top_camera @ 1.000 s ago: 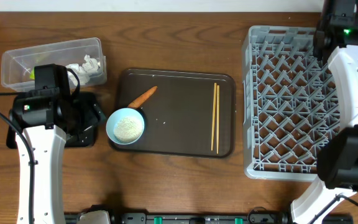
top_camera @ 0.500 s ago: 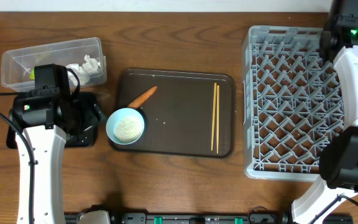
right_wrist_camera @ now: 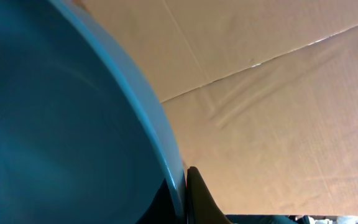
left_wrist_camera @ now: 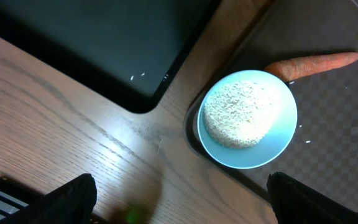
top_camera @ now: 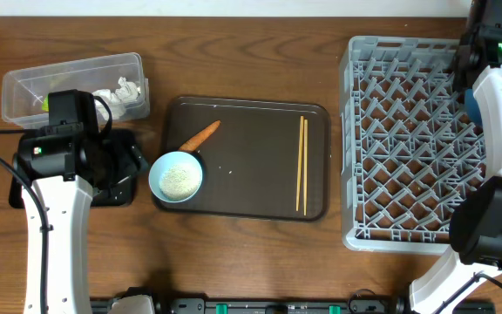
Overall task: Sort waste into correct bins and load items into the dishwasher rack
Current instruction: 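Lower the blue plate upright into the rack's right side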
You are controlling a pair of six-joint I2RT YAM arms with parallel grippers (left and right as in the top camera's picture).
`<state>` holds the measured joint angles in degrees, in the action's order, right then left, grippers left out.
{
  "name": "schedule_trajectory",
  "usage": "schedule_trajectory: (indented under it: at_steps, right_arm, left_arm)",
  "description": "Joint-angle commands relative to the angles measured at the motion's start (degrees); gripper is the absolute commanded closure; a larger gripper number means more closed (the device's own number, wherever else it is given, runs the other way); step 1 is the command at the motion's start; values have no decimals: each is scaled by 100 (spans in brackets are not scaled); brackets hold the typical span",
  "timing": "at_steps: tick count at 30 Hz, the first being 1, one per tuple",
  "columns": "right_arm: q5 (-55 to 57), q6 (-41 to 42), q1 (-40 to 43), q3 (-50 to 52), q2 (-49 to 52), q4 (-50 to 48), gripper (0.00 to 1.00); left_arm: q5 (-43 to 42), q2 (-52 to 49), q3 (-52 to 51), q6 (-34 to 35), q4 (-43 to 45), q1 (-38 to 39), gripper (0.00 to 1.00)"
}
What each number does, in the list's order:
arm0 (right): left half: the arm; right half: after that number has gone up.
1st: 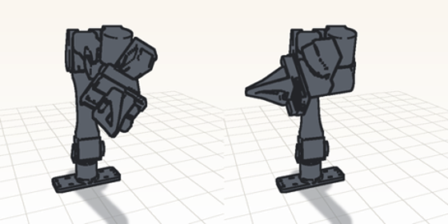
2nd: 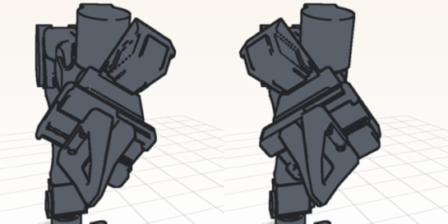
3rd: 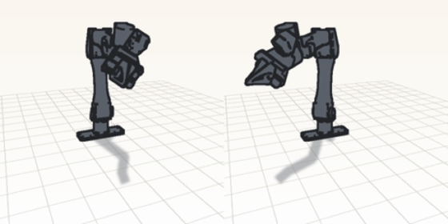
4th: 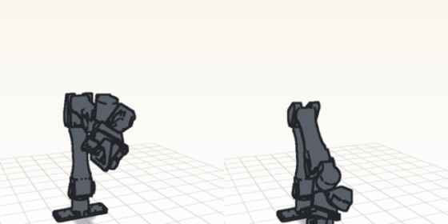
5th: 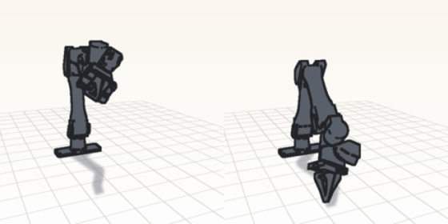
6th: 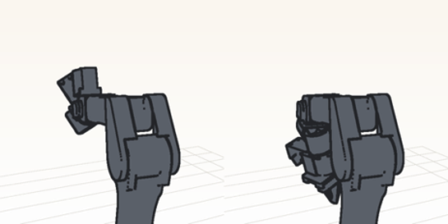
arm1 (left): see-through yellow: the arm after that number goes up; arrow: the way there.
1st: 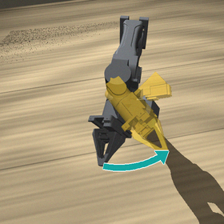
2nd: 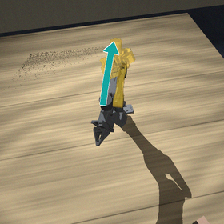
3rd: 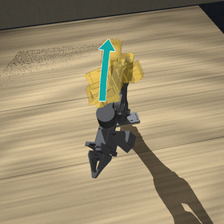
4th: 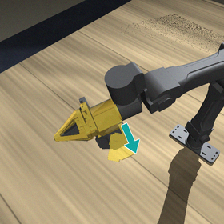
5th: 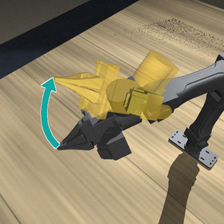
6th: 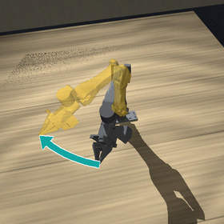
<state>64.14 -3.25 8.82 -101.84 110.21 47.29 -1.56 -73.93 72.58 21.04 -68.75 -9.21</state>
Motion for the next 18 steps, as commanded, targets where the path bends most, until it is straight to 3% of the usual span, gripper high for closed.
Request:
schedule_trajectory:
  at_steps: [1, 9, 18]
  right_arm:
    - [57, -26, 74, 39, -61, 13, 99]
    - [-129, -385, 63, 39, -317, 83, 99]
    - [-557, -1665, 103, 39, -485, -1165, 98]
  left_arm:
    - [-33, -22, 31, 50, -20, -20, 10]
    - [-33, -22, 31, 50, -20, -20, 10]
    - [-35, -22, 28, 50, -22, -20, 10]
